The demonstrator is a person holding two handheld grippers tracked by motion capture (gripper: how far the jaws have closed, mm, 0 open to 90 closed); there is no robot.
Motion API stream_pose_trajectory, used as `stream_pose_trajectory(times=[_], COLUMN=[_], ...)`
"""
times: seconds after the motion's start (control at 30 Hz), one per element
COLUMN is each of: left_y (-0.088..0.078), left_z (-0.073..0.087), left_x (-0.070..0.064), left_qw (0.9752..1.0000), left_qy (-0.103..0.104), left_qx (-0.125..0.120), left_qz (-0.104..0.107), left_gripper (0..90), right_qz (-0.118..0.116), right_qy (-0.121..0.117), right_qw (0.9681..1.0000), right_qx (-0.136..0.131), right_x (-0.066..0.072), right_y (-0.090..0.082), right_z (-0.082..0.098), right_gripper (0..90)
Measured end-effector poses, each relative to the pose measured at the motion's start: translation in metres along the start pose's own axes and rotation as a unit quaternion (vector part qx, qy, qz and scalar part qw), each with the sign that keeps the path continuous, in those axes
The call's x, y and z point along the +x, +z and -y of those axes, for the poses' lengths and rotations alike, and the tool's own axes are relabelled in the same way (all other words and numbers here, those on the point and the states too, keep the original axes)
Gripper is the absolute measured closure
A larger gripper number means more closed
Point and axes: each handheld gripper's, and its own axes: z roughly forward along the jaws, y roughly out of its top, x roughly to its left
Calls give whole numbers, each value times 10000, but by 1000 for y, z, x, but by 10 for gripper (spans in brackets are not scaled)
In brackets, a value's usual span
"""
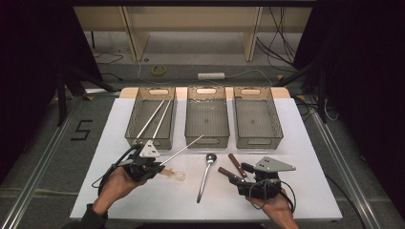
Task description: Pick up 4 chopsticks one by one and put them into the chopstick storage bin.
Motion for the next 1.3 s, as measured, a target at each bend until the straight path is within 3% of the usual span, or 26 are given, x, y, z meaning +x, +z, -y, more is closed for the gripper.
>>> stream_pose_trajectory(times=[0.57, 0.7, 1.03, 1.3], left_y=[-10, -14, -19, -14], left_z=[3, 0, -13, -25], left_x=[25, 37, 58, 82], left_qw=[9979, 9956, 9918, 9863], left_qy=[-544, -806, -1056, -1391], left_qx=[-251, -409, -611, -734], left_qz=[-226, -262, -392, -497], left_gripper=[833, 833, 833, 833], right_qz=[72, 77, 86, 75], right_qy=[90, 122, 146, 138], right_qw=[9999, 9999, 9998, 9999], right_qx=[-32, -48, -49, -51], right_x=[-3, -4, -5, -5], right_y=[-1, -1, -2, -2], right_z=[1, 1, 1, 2], right_gripper=[350, 347, 346, 345])
